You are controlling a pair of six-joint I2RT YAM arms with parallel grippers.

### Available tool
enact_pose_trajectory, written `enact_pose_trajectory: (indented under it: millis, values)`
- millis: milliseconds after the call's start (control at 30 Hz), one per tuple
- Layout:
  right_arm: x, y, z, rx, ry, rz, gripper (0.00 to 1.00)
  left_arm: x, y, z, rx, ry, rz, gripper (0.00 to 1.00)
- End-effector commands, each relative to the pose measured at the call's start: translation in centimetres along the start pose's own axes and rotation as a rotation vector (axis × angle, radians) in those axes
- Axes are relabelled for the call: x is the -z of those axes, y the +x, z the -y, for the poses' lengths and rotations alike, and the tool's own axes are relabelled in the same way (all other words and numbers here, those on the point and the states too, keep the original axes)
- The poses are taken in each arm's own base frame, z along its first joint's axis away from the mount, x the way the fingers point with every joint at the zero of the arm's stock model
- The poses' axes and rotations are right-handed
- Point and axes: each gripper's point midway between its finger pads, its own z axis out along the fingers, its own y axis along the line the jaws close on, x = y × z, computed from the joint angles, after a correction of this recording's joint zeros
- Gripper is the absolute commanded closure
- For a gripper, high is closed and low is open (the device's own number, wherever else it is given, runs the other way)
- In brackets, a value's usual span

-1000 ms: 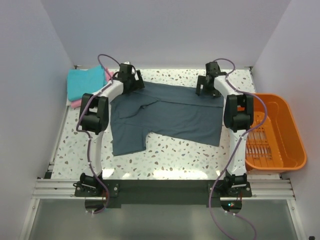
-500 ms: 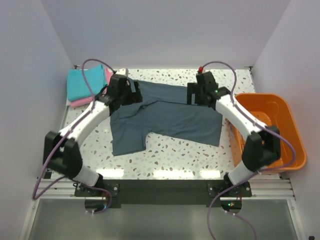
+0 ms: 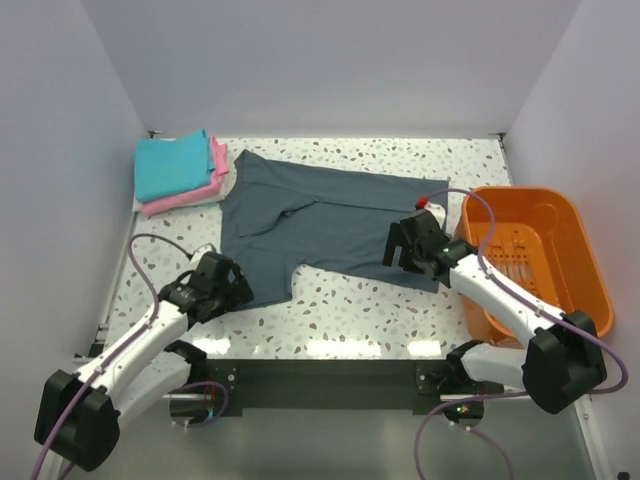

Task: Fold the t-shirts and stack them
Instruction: Fold the tshirt

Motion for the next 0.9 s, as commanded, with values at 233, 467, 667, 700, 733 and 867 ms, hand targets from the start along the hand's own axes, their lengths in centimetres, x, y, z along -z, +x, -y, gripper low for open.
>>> enact_pose_trajectory:
  millis: [233,467,667,700,733,867]
  values:
    - [1.2,-1.7,0.5,-0.099,0.013,0.104,0.01,-2.5,1.4,-1.4,0.147,-0.074,0.004,0.18]
    - [1.4,-0.9,1.7,-0.119,0.066,0.085,0.01,-3.3,1.7,-0.8,0.125,-0.069,-0.030,0.89]
    - [2.2,0.6,3.7,-0.191,0.148,0.057,0.01,-1.9,0.3,-0.8,0.129,-0.057,0.036,1.00]
    - [2.1,1.3,4.1,-0.203,0.159,0.046,0.01,-1.6,0.0,-0.8,0.130,-0.056,0.044,1.00]
    - [2.2,1.5,4.3,-0.220,0.161,0.054,0.01,-1.3,-0.4,-0.8,0.131,-0.048,0.062,1.00]
    - [1.5,2.7,5.8,-0.279,0.211,0.081,0.01,-0.5,-1.2,-0.3,0.135,-0.019,0.097,1.00]
